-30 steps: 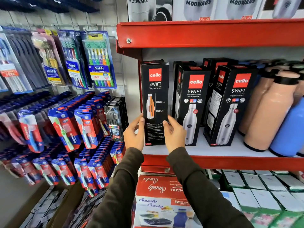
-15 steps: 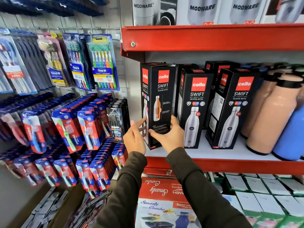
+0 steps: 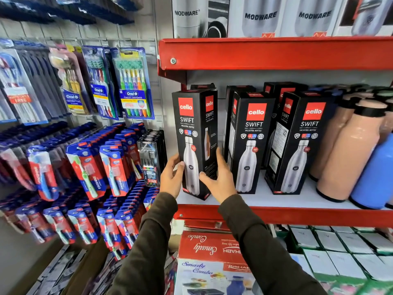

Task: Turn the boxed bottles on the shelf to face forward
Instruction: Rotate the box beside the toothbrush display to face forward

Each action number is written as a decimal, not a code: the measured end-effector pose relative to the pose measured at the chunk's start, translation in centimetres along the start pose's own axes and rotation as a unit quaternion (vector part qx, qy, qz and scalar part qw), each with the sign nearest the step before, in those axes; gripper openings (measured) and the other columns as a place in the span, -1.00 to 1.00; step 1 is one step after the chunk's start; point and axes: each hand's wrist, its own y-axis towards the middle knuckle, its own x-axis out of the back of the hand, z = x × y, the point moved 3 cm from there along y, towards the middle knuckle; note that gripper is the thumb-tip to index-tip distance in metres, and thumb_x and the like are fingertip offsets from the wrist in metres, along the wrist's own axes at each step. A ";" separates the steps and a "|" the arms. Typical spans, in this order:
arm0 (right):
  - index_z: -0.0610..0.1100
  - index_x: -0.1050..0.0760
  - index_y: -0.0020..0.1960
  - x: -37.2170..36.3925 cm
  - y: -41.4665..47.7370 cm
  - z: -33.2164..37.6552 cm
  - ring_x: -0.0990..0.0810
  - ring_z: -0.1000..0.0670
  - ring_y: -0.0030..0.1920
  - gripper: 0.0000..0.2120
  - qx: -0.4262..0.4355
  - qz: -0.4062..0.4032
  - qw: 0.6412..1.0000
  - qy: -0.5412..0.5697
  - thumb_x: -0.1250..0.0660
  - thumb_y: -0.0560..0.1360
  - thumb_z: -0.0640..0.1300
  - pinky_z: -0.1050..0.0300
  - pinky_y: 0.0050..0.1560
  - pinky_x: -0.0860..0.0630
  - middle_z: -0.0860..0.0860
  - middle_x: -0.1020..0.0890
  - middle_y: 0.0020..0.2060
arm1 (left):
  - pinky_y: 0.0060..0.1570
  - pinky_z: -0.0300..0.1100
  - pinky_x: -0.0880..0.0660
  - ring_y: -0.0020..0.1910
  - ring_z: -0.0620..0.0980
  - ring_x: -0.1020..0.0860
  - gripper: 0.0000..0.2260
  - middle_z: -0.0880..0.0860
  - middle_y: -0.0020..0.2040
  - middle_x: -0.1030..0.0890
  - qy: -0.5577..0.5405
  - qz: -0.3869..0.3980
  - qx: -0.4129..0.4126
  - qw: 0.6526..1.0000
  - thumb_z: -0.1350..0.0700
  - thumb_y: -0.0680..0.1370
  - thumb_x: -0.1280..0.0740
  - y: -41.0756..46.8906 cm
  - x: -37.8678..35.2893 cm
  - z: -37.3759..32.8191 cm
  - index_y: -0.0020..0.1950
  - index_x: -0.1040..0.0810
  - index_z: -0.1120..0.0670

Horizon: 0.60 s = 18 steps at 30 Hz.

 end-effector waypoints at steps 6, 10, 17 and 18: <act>-0.04 -0.14 0.55 0.2 -0.2 0.0 -0.32 0.03 0.46 -0.38 -0.002 0.006 1.000 0.015 -0.26 0.55 -0.25 0.07 0.49 -0.25 -0.04 -0.36 0.47 | 0.14 -0.34 -0.53 0.16 -0.18 -0.59 -0.73 0.05 0.25 -0.57 0.008 -0.016 -0.012 1.000 0.15 0.61 -0.27 -0.8 -0.4 -0.2 0.32 -0.45 0.06; -0.01 -0.09 0.56 0.1 -0.2 -0.3 -0.34 0.02 0.45 -0.39 -0.007 0.014 1.000 -0.009 -0.19 0.57 -0.30 0.23 0.44 -0.21 -0.04 -0.36 0.46 | 0.15 -0.41 -0.50 0.04 -0.43 -0.55 -0.73 0.04 0.27 -0.55 0.011 -0.020 -0.015 1.000 0.17 0.60 -0.28 -0.9 -0.9 0.0 0.31 -0.44 0.04; -0.04 -0.11 0.54 -0.1 0.0 -0.8 -0.37 -0.05 0.43 -0.41 -0.019 -0.016 0.999 -0.042 -0.17 0.58 -0.33 0.33 0.34 -0.16 -0.09 -0.41 0.43 | 0.18 -0.20 -0.51 0.22 0.03 -0.58 -0.77 0.01 0.25 -0.58 -0.007 -0.038 0.005 0.999 0.11 0.61 -0.26 -1.1 -1.4 0.0 0.28 -0.46 -0.02; -0.04 -0.16 0.53 -0.2 -0.1 -0.8 -0.40 -0.05 0.41 -0.42 -0.024 -0.032 0.999 -0.032 -0.18 0.57 -0.33 0.33 0.34 -0.19 -0.10 -0.45 0.40 | 0.21 -0.14 -0.52 0.23 0.02 -0.57 -0.76 0.00 0.24 -0.58 -0.010 -0.041 0.009 0.999 0.11 0.62 -0.26 -1.2 -1.4 0.0 0.28 -0.47 -0.02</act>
